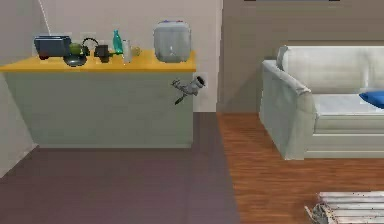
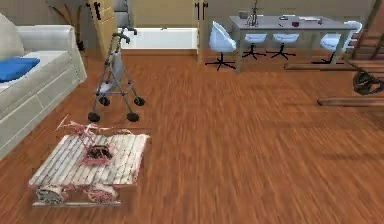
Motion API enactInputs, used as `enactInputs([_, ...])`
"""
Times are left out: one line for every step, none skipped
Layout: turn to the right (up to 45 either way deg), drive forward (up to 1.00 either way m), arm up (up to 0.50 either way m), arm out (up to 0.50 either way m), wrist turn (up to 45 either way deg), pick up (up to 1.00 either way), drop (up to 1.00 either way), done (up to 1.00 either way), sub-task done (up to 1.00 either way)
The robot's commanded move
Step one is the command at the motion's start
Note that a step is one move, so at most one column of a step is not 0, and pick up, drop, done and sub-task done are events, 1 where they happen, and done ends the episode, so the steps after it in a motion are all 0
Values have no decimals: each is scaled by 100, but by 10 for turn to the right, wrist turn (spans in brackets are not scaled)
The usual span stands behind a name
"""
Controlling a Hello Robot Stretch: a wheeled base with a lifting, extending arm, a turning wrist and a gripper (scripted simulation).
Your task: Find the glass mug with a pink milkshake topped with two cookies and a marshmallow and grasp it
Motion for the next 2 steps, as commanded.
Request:
enactInputs([450,0,0,0,0,0,0,0,0])
enactInputs([450,0,0,0,0,0,0,0,0])
